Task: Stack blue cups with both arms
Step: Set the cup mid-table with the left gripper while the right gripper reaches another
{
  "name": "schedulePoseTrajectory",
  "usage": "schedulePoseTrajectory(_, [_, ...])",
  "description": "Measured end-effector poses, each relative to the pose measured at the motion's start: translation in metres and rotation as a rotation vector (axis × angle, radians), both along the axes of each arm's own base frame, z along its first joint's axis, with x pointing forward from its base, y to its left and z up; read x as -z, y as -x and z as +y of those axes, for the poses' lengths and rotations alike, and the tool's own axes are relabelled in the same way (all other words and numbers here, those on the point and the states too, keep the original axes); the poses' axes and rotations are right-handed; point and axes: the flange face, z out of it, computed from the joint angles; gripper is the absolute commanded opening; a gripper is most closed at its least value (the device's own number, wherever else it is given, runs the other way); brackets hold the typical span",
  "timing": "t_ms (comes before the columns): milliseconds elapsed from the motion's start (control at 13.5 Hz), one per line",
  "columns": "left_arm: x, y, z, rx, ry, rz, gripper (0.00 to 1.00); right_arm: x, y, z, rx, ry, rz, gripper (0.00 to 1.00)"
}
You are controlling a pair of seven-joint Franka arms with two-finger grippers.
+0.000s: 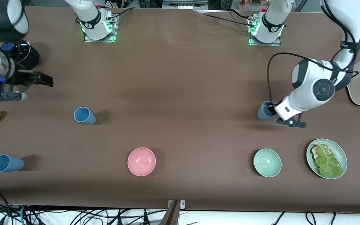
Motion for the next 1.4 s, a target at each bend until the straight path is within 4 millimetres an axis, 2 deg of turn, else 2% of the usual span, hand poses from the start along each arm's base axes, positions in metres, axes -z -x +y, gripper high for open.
schedulePoseTrajectory(74, [-0.008,0.002,-0.032,-0.035,0.011,-0.003,0.00,0.023,-0.008,-0.001,0.000,-0.001,0.025,1.00])
schedulePoseTrajectory(222, [-0.012,0.011,-0.097,-0.113,0.019,0.004,0.00,0.069,-0.024,-0.004,0.000,-0.006,0.047,1.00])
schedulePoseTrajectory(517, [0.009,0.024,-0.212,-0.246,0.033,0.041,0.00,0.140,-0.047,-0.005,-0.003,-0.018,0.036,1.00])
schedulePoseTrajectory(591, [0.018,0.023,-0.230,-0.279,0.041,0.049,0.00,0.154,-0.052,-0.004,-0.004,-0.021,0.027,1.00])
schedulePoseTrajectory(813, [0.044,0.017,-0.264,-0.353,0.071,0.063,0.00,0.180,-0.058,-0.004,-0.006,-0.026,0.015,1.00])
schedulePoseTrajectory(887, [0.050,0.018,-0.273,-0.365,0.073,0.070,0.30,0.185,-0.059,-0.003,-0.007,-0.027,0.019,1.00])
schedulePoseTrajectory(961, [0.054,0.019,-0.278,-0.376,0.072,0.077,0.99,0.190,-0.059,-0.002,-0.008,-0.028,0.025,1.00])
schedulePoseTrajectory(1183, [0.056,0.018,-0.281,-0.406,0.071,0.081,1.00,0.207,-0.058,-0.001,-0.009,-0.030,0.045,1.00])
schedulePoseTrajectory(1330, [0.040,0.012,-0.282,-0.407,0.077,0.068,1.00,0.219,-0.057,0.000,-0.010,-0.032,0.063,0.99])
schedulePoseTrajectory(1404, [0.026,0.011,-0.280,-0.403,0.066,0.069,1.00,0.223,-0.057,0.000,-0.011,-0.032,0.070,0.85])
